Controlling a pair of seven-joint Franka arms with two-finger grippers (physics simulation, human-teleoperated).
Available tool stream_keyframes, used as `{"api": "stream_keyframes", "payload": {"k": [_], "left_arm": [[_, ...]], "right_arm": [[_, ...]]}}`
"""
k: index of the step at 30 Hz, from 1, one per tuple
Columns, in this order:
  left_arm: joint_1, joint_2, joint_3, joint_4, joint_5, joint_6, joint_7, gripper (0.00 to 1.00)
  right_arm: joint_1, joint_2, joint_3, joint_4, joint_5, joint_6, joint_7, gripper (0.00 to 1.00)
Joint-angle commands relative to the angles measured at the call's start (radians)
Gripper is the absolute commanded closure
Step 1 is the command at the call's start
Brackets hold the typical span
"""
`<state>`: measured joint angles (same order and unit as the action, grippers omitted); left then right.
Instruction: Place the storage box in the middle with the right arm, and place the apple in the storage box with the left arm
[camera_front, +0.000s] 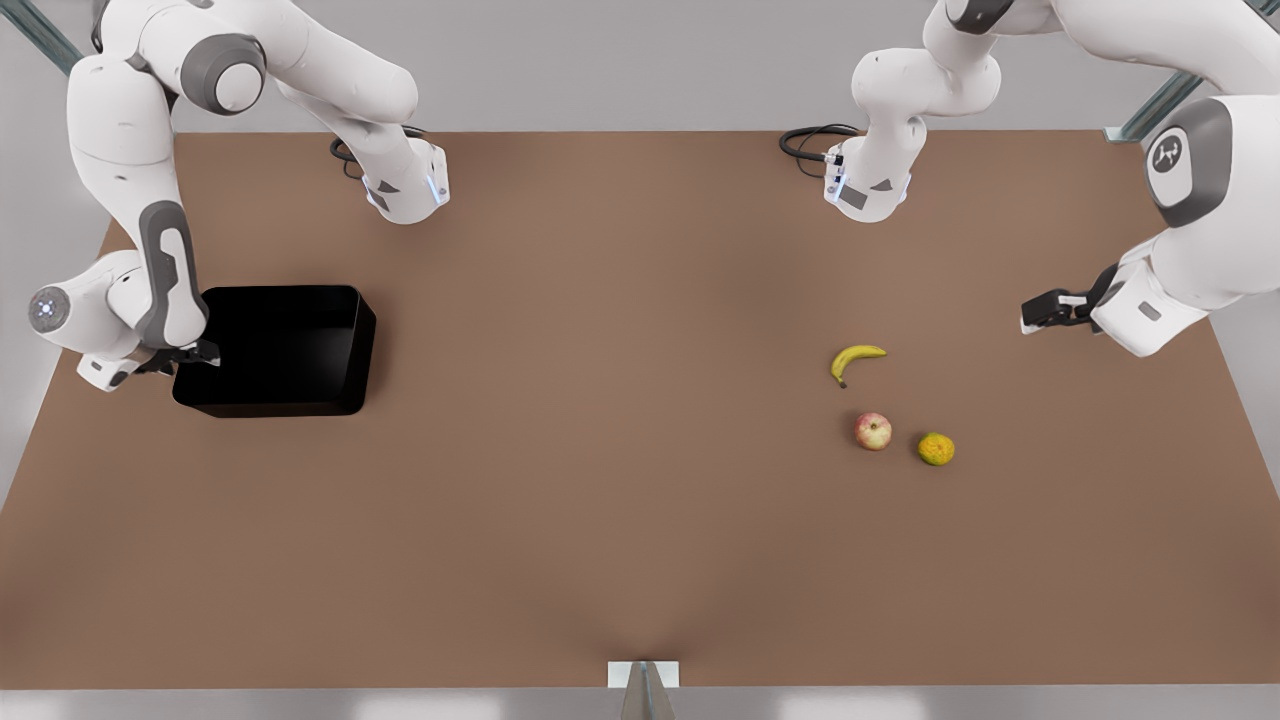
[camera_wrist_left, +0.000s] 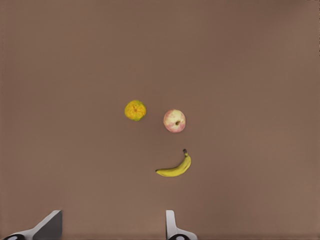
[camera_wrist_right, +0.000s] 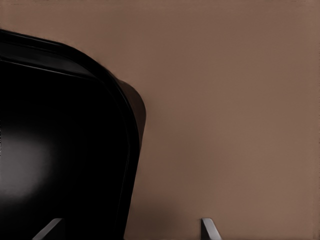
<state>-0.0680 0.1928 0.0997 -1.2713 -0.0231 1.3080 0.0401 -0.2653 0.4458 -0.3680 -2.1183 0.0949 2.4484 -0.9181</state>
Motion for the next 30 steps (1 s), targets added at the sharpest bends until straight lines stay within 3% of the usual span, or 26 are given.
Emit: {"api": "stream_keyframes", "payload": {"k": [1,2,3,4,9,20,23,26,30], "left_arm": [[-0.001,-0.007,0.002,0.004,-0.003,-0.009,-0.013,0.00],[-0.001,-0.009,0.002,0.004,-0.001,-0.009,-0.013,0.00],[-0.001,-0.010,0.002,0.004,-0.001,-0.007,-0.011,0.00],[-0.001,-0.010,0.002,0.004,0.000,-0.007,-0.013,0.00],[-0.001,-0.012,-0.003,0.015,0.000,-0.009,-0.013,0.00],[-0.001,-0.016,-0.003,0.027,0.003,-0.021,-0.014,0.00],[-0.001,-0.019,-0.005,0.027,0.000,-0.039,-0.039,0.00],[-0.003,-0.019,-0.009,0.027,-0.005,-0.041,-0.040,0.00],[-0.004,-0.021,-0.009,0.027,-0.005,-0.042,-0.040,0.00]], "right_arm": [[0.000,-0.009,0.000,0.004,0.002,-0.022,-0.139,0.00],[0.001,-0.009,0.000,0.014,0.002,-0.039,-0.139,0.00],[0.001,-0.007,0.000,0.014,0.002,-0.039,-0.139,0.17],[0.003,-0.007,0.000,0.014,0.002,-0.040,-0.139,0.43],[0.003,-0.004,0.000,0.028,-0.001,-0.055,-0.193,0.79],[0.012,-0.010,0.043,0.147,-0.001,-0.201,-0.185,0.79],[0.032,-0.049,0.099,0.265,0.012,-0.350,-0.170,0.79],[0.190,-0.044,0.119,0.446,0.052,-0.493,-0.051,0.79],[0.415,0.030,0.123,0.575,0.181,-0.505,0.304,0.79]]}}
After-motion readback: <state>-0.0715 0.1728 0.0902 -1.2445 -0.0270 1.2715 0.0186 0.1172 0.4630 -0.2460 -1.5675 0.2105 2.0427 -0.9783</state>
